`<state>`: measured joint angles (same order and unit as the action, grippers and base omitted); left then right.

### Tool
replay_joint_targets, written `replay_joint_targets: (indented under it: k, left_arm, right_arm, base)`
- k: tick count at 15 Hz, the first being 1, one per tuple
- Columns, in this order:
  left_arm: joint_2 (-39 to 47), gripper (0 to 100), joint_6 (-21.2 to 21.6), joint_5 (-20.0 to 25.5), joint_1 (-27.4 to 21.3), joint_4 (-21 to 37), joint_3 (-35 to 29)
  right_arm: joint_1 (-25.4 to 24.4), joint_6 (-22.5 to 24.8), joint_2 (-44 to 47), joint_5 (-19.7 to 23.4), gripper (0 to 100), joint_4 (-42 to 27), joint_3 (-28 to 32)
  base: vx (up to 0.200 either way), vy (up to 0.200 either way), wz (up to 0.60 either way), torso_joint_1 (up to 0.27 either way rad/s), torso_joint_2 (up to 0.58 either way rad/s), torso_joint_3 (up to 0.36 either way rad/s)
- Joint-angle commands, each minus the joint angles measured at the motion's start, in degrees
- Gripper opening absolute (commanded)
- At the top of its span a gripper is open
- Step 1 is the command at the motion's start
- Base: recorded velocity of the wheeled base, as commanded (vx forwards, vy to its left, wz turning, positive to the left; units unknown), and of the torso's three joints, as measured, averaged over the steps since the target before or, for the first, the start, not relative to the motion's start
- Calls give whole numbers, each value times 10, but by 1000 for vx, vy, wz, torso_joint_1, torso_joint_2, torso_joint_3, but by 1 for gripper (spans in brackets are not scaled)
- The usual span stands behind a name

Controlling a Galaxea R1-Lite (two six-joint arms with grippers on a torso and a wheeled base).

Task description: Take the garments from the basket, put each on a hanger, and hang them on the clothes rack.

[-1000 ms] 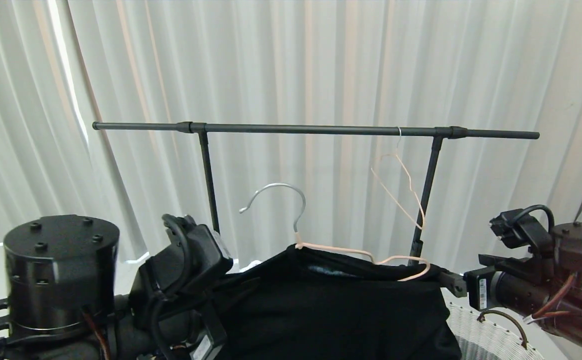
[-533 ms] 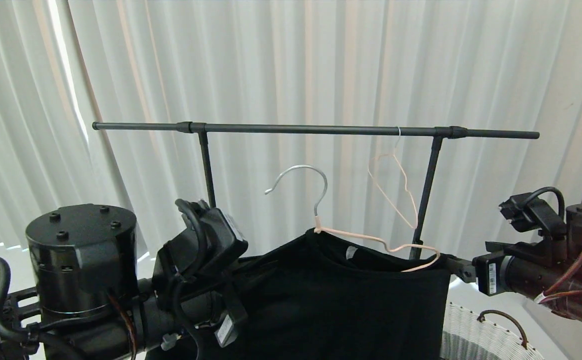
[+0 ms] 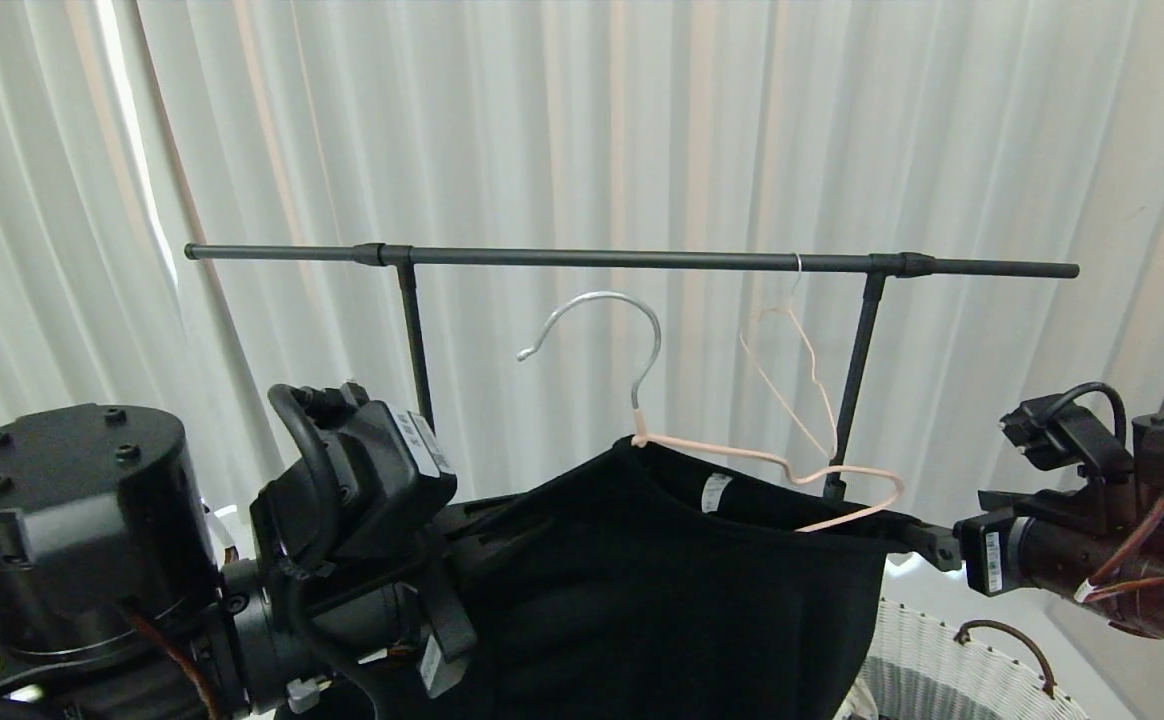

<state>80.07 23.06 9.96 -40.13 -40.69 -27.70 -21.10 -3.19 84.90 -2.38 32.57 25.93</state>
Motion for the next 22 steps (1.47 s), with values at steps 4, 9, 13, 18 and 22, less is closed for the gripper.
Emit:
replay_joint_targets:
  k: [4, 9, 13, 18, 22]
  left_arm:
    - [-4, 0, 2, 1, -26, -6, 0]
    - [-5, 0, 4, 1, -16, -6, 14]
    - [27, 0, 20, 0, 12, -6, 67]
    - [136, 0, 7, -109, 15, -7, 33]
    - [152, 0, -16, -111, 14, -7, 5]
  right_arm:
    - [8, 7, 11, 0, 100, 0, 2]
    - [37, 8, 11, 13, 100, 0, 5]
    - [41, 13, -3, 42, 100, 0, 9]
    - [39, 45, -37, 103, 100, -127, 113]
    - [49, 100, -44, 166, 100, -280, 223]
  base:
    - [0, 0, 0, 0, 0, 0]
    - [0, 0, 0, 0, 0, 0]
    - [0, 0, 0, 0, 0, 0]
    - [0, 0, 0, 0, 0, 0]
    - [0, 0, 0, 0, 0, 0]
